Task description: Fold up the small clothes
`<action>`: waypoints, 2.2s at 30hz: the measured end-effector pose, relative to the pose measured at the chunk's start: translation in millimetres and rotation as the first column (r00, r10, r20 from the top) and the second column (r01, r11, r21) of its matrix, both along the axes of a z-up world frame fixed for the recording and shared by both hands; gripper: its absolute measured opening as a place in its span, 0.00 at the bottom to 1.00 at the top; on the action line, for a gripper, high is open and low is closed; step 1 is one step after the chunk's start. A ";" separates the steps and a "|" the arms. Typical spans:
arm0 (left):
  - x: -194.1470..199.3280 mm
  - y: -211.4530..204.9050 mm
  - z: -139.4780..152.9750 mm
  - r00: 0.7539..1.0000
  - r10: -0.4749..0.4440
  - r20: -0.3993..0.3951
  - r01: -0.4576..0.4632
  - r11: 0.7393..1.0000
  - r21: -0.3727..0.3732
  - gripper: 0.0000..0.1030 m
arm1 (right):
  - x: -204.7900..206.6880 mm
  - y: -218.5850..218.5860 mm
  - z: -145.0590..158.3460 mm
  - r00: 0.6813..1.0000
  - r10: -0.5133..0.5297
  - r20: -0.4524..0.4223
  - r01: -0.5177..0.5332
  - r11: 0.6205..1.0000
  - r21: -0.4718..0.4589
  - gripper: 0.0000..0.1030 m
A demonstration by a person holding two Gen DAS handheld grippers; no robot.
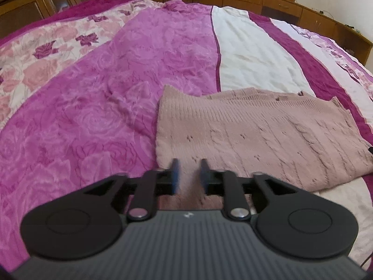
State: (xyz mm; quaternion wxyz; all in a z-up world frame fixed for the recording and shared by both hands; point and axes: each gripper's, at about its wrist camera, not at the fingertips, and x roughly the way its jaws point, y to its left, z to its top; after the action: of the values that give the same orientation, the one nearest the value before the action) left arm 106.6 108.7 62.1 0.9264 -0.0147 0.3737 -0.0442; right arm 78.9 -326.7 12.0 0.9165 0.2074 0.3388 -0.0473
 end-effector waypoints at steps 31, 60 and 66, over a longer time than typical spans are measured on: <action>-25.8 -7.6 -8.5 0.993 0.099 -0.058 -0.097 0.994 0.046 0.56 | 41.3 -7.4 -40.5 0.998 -0.038 0.044 0.022 0.948 0.317 0.33; -28.7 -6.3 -2.9 0.995 0.089 -0.035 -0.086 0.994 0.071 0.56 | 35.2 -4.1 -24.8 0.993 -0.056 0.107 0.001 0.888 0.459 0.23; -28.8 5.1 3.1 0.995 0.098 -0.026 -0.096 0.994 0.056 0.56 | 34.3 11.1 -0.4 0.987 -0.025 0.161 -0.048 0.898 0.438 0.22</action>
State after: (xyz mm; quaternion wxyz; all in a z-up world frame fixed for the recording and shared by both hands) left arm 77.8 113.8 65.3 0.9219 -0.0084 0.3871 0.0114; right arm 113.3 -315.6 11.6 0.8705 0.4105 0.2662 0.0531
